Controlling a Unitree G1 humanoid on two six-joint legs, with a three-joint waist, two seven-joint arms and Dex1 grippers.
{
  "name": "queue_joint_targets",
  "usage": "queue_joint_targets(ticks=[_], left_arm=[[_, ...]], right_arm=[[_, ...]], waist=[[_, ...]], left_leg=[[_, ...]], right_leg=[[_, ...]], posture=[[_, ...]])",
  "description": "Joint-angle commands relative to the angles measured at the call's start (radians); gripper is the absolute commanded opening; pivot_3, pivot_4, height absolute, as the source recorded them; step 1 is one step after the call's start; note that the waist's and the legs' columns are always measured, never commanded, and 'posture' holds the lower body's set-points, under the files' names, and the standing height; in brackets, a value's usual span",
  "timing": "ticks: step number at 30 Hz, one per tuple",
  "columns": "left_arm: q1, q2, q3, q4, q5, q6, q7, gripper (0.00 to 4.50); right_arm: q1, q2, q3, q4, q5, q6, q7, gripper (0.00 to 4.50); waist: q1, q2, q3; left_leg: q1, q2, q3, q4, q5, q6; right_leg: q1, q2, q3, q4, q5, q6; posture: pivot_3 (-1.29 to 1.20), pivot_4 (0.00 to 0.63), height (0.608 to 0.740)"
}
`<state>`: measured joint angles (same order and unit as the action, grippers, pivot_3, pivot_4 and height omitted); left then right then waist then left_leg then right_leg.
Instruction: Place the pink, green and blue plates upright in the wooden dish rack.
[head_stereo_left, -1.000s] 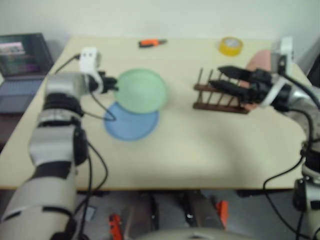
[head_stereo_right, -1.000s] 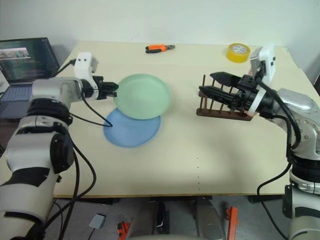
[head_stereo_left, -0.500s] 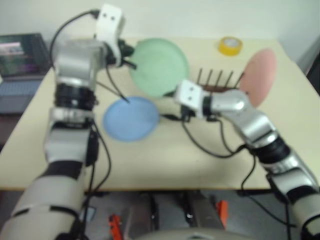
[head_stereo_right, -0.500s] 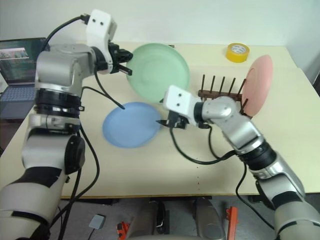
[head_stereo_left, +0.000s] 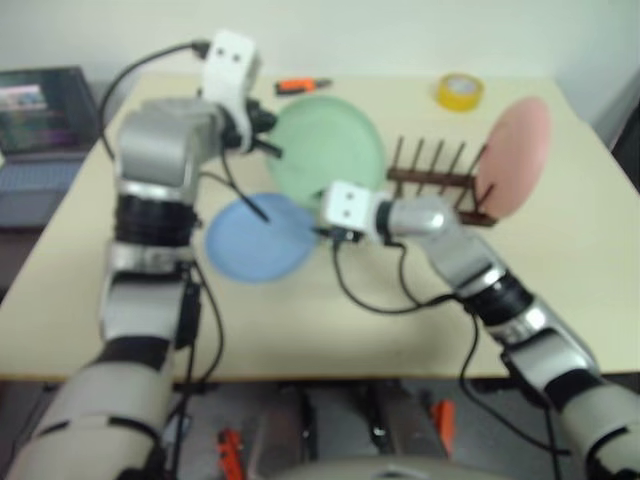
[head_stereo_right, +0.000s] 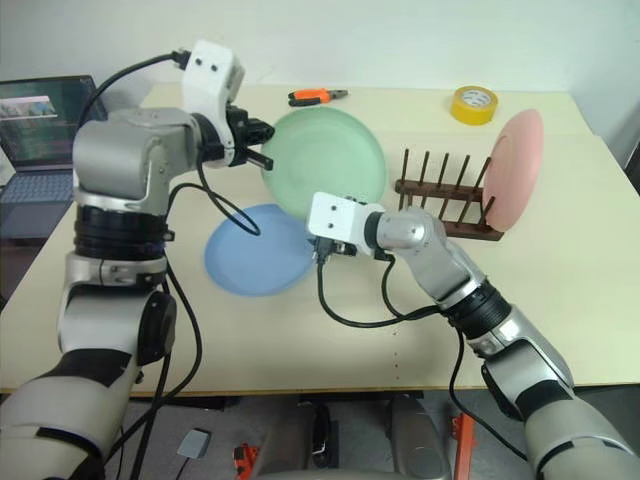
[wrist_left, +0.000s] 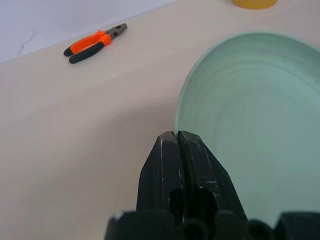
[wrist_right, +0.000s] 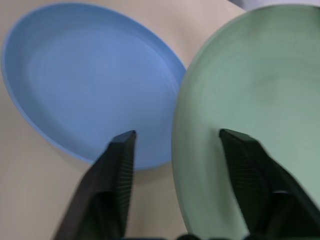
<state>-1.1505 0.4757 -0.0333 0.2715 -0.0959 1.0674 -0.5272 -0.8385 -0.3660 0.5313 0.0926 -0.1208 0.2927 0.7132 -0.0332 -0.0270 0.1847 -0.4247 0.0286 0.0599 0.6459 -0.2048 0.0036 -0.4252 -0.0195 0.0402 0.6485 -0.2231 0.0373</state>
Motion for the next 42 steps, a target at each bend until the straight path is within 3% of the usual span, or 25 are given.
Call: queue_joint_targets(ticks=[1, 5, 6, 16, 19, 30, 37, 42], left_arm=[[-0.016, 0.019, 0.023, -0.073, -0.013, 0.012, 0.013, 0.00], [-0.015, 0.025, 0.022, -0.077, -0.020, 0.018, 0.019, 0.00], [-0.014, 0.025, 0.021, -0.076, -0.021, 0.018, 0.021, 0.00], [-0.011, 0.031, -0.001, -0.076, -0.023, 0.011, 0.027, 0.00], [-0.007, 0.035, -0.006, -0.073, -0.023, 0.000, 0.022, 0.66], [0.001, 0.098, 0.045, -0.118, -0.067, -0.049, -0.047, 4.49], [0.079, 0.252, 0.217, -0.248, -0.198, -0.296, -0.224, 4.49], [0.261, 0.339, 0.364, -0.404, -0.369, -0.378, -0.411, 4.49]], right_arm=[[-0.002, 0.013, -0.038, -0.002, -0.030, -0.030, -0.021, 1.64], [0.000, 0.017, -0.043, 0.006, -0.041, -0.040, -0.023, 0.19], [0.001, 0.019, -0.045, 0.007, -0.040, -0.041, -0.020, 0.04], [0.010, 0.032, -0.078, 0.022, -0.053, -0.076, -0.026, 0.04], [0.010, 0.040, -0.088, 0.027, -0.050, -0.114, -0.029, 0.00], [0.005, 0.065, -0.110, 0.056, -0.053, -0.187, -0.030, 0.00], [-0.010, 0.104, -0.208, 0.057, 0.037, -0.196, -0.031, 0.00], [-0.042, 0.106, -0.398, 0.009, 0.221, -0.096, -0.024, 0.00]], waist=[[0.000, 0.000, 0.000], [-0.001, 0.000, 0.000], [-0.001, 0.000, 0.000], [0.000, 0.000, 0.000], [0.000, 0.000, 0.000], [-0.002, 0.000, 0.000], [-0.007, 0.000, 0.000], [-0.006, 0.000, 0.000]], left_leg=[[0.000, 0.000, 0.000, 0.000, 0.000, 0.000], [0.000, 0.000, 0.000, 0.000, 0.000, 0.000], [0.000, 0.000, 0.000, 0.000, 0.000, 0.000], [0.000, 0.000, 0.000, 0.000, 0.000, 0.000], [0.000, 0.000, 0.000, 0.000, 0.000, 0.000], [0.000, 0.000, 0.000, 0.000, 0.000, 0.000], [0.000, 0.001, 0.000, -0.001, 0.000, 0.000], [0.001, 0.001, 0.000, 0.000, 0.000, -0.001]], right_leg=[[0.000, 0.000, 0.000, 0.000, 0.000, 0.000], [0.000, 0.000, 0.000, 0.000, 0.000, 0.000], [0.000, 0.000, 0.000, 0.000, 0.000, 0.000], [0.000, 0.000, 0.000, 0.000, 0.000, 0.000], [0.000, 0.000, 0.000, 0.000, 0.000, -0.001], [0.000, 0.000, 0.000, 0.000, 0.000, -0.001], [0.000, 0.000, 0.000, 0.000, 0.000, -0.001], [0.000, -0.001, -0.001, 0.000, 0.001, -0.001]], posture=[[0.00, 0.150, 0.740], [0.00, 0.150, 0.740], [0.00, 0.150, 0.740], [0.00, 0.150, 0.740], [0.00, 0.150, 0.740], [0.00, 0.150, 0.740], [0.00, 0.150, 0.740], [0.00, 0.150, 0.740]])
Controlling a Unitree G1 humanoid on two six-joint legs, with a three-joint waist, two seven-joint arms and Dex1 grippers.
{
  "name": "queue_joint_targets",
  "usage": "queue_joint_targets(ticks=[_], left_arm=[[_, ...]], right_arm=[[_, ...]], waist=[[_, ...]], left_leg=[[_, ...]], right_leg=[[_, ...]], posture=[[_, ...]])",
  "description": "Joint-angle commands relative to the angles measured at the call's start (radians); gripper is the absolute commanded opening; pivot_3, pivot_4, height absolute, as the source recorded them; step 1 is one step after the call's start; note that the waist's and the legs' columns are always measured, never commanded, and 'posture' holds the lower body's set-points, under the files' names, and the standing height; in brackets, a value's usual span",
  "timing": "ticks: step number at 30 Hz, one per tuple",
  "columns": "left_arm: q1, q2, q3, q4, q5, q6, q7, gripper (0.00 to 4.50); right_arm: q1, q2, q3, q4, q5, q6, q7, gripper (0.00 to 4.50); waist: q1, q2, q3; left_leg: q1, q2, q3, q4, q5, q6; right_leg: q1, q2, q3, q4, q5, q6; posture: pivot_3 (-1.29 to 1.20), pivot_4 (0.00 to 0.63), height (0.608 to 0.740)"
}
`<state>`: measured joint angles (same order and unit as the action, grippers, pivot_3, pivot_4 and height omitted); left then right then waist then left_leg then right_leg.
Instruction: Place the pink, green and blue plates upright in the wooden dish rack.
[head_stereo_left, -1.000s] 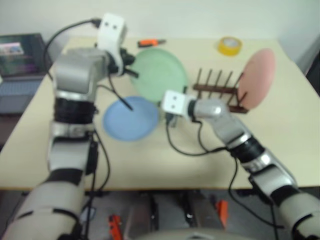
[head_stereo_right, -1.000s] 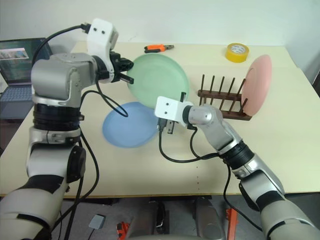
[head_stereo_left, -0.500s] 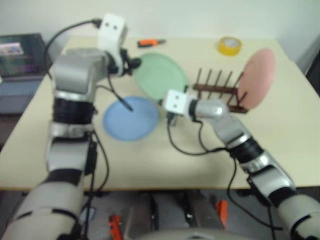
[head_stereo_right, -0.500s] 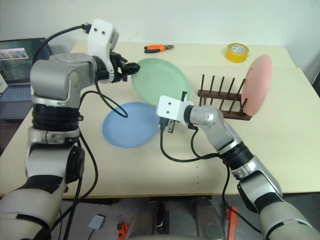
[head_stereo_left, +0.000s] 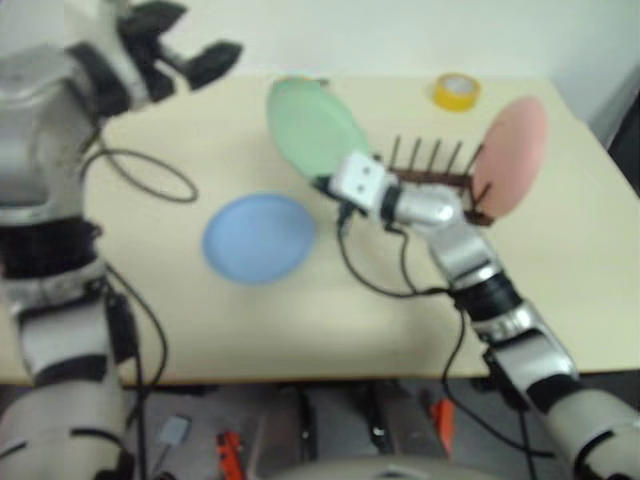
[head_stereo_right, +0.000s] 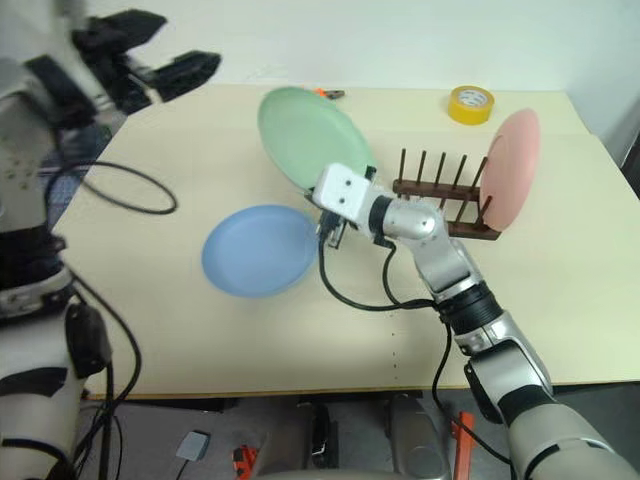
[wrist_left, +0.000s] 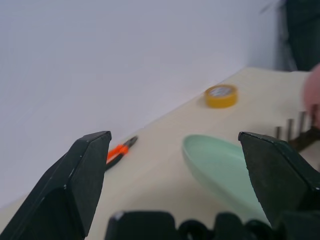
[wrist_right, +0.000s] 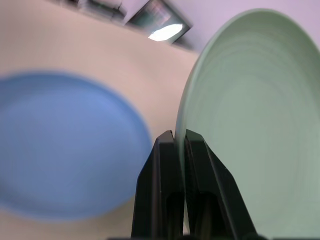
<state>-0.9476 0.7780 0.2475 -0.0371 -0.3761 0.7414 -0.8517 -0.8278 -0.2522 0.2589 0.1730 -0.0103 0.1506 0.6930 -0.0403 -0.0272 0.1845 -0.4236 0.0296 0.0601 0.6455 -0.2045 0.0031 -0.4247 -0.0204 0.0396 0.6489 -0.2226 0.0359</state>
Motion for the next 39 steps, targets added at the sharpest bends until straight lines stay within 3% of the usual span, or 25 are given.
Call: queue_joint_targets(ticks=[1, 7, 15, 24, 39], left_arm=[[0.090, 0.043, 0.099, -0.106, -0.108, -0.062, -0.099, 4.49], [0.265, 0.041, 0.087, -0.145, -0.140, -0.119, -0.126, 4.49], [0.310, 0.001, 0.012, -0.134, -0.134, -0.147, -0.100, 4.49], [0.318, -0.027, -0.046, -0.107, -0.130, -0.164, -0.092, 4.49], [0.311, -0.024, -0.080, -0.106, -0.130, -0.154, -0.083, 4.49]], right_arm=[[-0.059, -0.013, -0.158, -0.079, 0.141, 0.068, -0.002, 0.00], [-0.116, -0.051, -0.396, -0.159, 0.412, 0.294, -0.025, 0.00], [-0.156, -0.156, -0.605, -0.163, 0.652, 0.549, -0.121, 0.00], [-0.035, -0.253, -0.665, -0.244, 0.814, 0.759, -0.133, 0.00], [0.027, -0.277, -0.674, -0.239, 0.844, 0.759, -0.197, 0.00]], waist=[[0.004, 0.000, 0.000], [0.012, -0.002, -0.001], [0.010, -0.002, -0.001], [0.007, -0.002, -0.001], [0.007, -0.002, -0.001]], left_leg=[[0.000, 0.000, 0.000, 0.000, 0.000, 0.000], [0.005, 0.000, 0.000, 0.000, 0.000, 0.000], [0.005, 0.000, 0.000, -0.002, 0.000, 0.000], [0.005, 0.001, 0.001, -0.003, 0.000, 0.000], [0.004, 0.001, 0.001, -0.003, 0.000, 0.000]], right_leg=[[0.000, 0.000, 0.000, 0.000, 0.000, 0.000], [0.005, -0.001, -0.001, 0.000, 0.000, -0.001], [0.004, -0.001, 0.000, -0.001, -0.001, -0.002], [0.003, 0.000, 0.000, -0.002, -0.001, -0.002], [0.004, 0.000, 0.001, -0.003, -0.002, 0.002]], posture=[[0.00, 0.150, 0.740], [0.00, 0.150, 0.740], [0.00, 0.150, 0.740], [0.00, 0.150, 0.740], [0.00, 0.150, 0.740]])
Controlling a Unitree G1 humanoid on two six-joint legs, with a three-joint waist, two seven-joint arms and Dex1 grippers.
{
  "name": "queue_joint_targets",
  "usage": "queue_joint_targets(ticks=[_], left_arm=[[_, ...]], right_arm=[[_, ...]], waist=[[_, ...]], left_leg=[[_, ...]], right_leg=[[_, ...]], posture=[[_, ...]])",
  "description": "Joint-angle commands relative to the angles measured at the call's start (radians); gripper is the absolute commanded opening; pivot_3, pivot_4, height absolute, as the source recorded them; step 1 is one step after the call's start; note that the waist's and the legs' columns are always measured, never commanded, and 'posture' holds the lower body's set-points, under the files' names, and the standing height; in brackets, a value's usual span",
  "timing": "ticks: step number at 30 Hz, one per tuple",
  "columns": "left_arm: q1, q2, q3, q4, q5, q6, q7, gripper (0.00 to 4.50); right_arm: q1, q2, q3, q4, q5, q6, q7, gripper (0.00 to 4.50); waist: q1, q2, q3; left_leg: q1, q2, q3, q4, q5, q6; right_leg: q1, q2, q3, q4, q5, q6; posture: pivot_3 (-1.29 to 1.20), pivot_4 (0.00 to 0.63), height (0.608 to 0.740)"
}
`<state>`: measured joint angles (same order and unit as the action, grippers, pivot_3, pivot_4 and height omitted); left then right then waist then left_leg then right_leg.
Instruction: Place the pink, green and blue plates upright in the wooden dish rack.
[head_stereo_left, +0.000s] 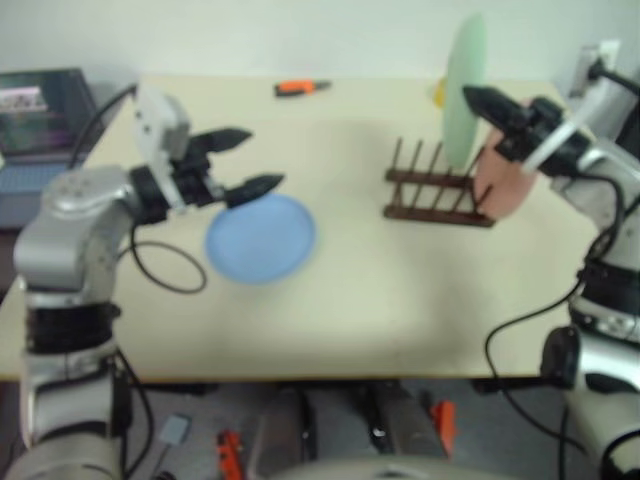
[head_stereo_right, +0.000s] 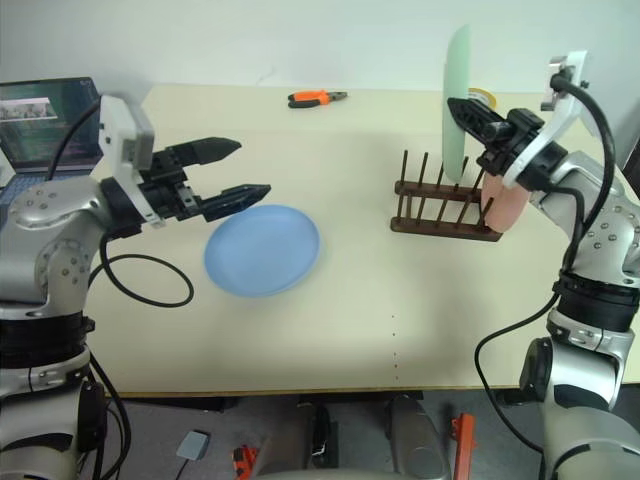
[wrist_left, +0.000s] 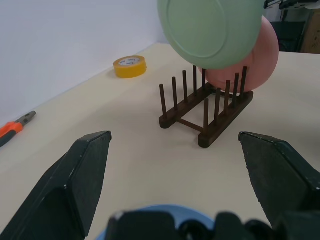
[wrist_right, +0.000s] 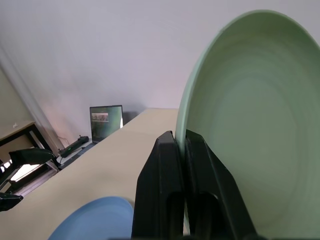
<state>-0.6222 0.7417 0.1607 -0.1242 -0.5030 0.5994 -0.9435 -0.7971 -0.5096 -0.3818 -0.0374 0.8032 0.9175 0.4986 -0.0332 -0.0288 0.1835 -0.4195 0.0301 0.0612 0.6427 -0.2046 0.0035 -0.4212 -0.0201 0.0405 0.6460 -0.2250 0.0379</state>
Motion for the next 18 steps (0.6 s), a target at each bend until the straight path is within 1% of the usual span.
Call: queue_joint_targets(ticks=[1, 18], left_arm=[[-0.015, 0.011, 0.005, -0.018, -0.002, -0.011, 0.010, 4.49], [-0.014, 0.023, -0.013, -0.012, 0.005, -0.008, 0.012, 4.49]], right_arm=[[0.000, -0.019, -0.033, -0.028, 0.034, -0.008, -0.002, 0.00], [0.051, -0.034, -0.069, 0.014, 0.058, -0.024, -0.023, 0.00]], waist=[[0.000, 0.000, 0.000], [0.000, 0.000, 0.000]], left_leg=[[0.000, 0.000, 0.000, 0.000, 0.000, 0.000], [0.000, 0.000, 0.000, 0.000, 0.000, 0.000]], right_leg=[[0.000, 0.000, 0.000, 0.000, 0.000, 0.000], [0.000, 0.000, 0.000, 0.000, 0.000, 0.000]], posture=[[0.00, 0.150, 0.740], [0.00, 0.150, 0.740]])
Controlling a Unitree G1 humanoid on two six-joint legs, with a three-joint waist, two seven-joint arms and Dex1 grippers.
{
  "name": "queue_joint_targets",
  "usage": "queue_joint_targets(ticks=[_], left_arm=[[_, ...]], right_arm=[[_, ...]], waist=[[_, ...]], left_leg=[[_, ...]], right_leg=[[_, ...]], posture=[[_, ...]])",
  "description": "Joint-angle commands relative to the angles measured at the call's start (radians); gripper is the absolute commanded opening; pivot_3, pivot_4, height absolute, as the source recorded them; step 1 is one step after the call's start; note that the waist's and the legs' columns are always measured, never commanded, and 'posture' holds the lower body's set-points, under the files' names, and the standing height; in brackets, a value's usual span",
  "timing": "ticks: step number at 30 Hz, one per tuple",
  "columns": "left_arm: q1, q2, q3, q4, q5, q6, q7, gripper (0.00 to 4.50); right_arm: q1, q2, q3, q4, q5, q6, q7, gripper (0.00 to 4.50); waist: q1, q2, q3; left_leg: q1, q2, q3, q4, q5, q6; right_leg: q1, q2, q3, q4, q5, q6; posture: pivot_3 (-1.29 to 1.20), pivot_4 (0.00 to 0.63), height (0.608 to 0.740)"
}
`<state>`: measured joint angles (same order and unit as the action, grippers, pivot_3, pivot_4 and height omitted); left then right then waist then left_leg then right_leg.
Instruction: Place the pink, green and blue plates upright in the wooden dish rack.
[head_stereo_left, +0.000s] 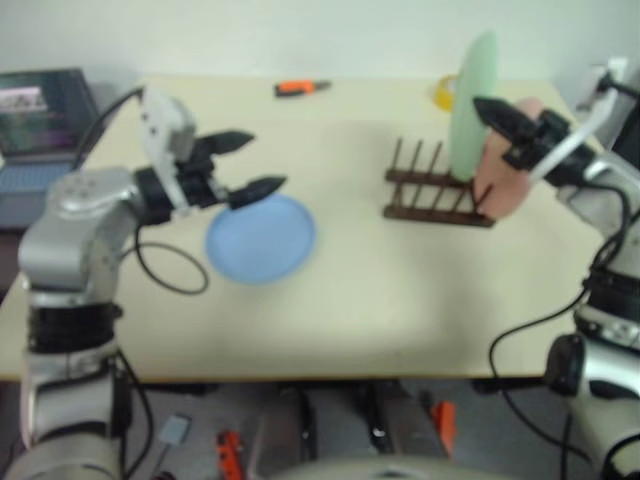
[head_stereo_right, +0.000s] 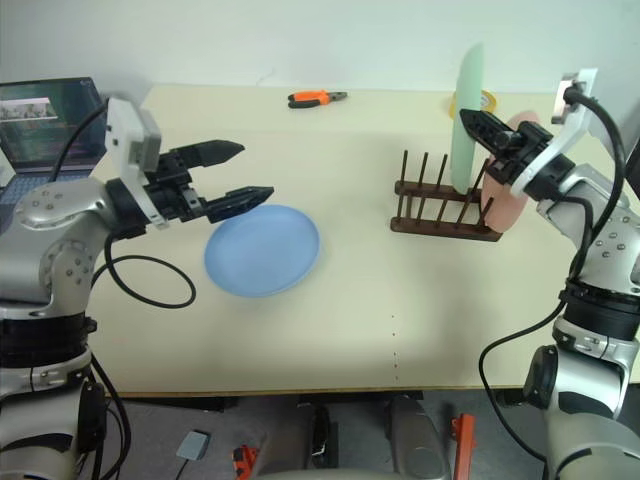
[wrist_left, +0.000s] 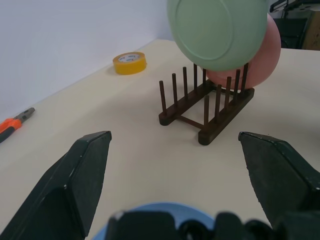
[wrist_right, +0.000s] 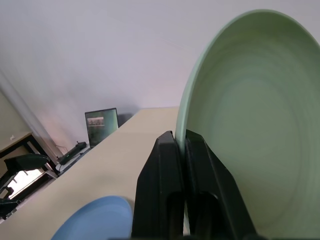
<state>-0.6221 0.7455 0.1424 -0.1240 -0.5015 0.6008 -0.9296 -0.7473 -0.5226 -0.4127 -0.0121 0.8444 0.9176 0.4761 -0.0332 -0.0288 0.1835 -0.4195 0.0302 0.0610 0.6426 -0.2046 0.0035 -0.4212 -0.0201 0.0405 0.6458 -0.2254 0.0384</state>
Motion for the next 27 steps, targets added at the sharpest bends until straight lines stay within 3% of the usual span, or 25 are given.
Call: queue_joint_targets(ticks=[1, 27], left_arm=[[-0.015, 0.020, 0.004, -0.011, 0.003, -0.010, -0.002, 4.49], [-0.011, 0.029, 0.000, -0.014, 0.005, -0.005, -0.001, 4.49]], right_arm=[[0.004, -0.022, -0.038, -0.010, 0.017, -0.026, 0.000, 0.00], [0.041, -0.012, -0.045, -0.009, 0.105, -0.036, 0.025, 0.00]], waist=[[0.000, 0.000, 0.000], [0.000, 0.000, 0.000]], left_leg=[[0.000, 0.000, 0.000, 0.000, 0.000, 0.000], [0.000, 0.000, 0.000, 0.000, 0.000, 0.000]], right_leg=[[0.000, 0.000, 0.000, 0.000, 0.000, 0.000], [0.000, 0.000, 0.000, -0.001, 0.000, 0.000]], posture=[[0.00, 0.150, 0.740], [0.00, 0.150, 0.740]])
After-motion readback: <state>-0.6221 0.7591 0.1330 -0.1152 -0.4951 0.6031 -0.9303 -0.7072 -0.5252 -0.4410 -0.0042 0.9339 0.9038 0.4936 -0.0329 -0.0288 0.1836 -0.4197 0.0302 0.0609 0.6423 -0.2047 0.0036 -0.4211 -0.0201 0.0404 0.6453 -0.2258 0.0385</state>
